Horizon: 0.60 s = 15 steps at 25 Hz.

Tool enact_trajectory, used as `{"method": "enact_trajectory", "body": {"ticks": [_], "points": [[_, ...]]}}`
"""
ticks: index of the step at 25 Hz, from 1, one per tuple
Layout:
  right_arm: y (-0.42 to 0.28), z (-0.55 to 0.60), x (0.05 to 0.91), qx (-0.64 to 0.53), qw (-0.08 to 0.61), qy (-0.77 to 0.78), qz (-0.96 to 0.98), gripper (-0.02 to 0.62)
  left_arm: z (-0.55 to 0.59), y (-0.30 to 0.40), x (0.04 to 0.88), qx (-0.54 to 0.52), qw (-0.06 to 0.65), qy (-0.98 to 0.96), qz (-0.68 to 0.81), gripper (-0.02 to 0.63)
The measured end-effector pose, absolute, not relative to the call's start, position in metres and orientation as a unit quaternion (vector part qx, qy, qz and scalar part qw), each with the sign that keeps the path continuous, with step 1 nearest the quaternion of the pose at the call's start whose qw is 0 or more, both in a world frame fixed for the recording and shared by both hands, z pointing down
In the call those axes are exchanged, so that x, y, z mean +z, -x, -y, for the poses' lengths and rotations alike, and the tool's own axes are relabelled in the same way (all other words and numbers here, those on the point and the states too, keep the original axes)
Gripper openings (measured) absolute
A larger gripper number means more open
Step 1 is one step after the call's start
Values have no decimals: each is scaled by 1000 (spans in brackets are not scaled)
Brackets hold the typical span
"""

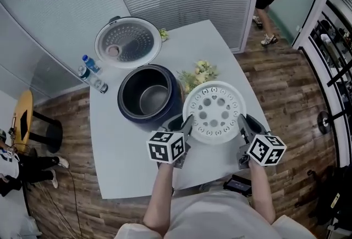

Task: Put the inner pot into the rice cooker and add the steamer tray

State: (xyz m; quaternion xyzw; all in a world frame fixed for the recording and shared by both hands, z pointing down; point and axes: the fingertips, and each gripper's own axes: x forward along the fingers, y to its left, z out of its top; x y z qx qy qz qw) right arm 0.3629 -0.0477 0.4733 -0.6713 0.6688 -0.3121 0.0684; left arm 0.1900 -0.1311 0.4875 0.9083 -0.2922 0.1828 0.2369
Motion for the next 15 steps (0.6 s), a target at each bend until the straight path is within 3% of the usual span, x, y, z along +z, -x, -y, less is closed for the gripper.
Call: {"method": "enact_trajectory", "body": {"ticks": [15], "points": [[-329, 79, 408, -272, 96, 629, -722, 68, 150, -149, 427, 132, 225, -904, 338, 84]]}}
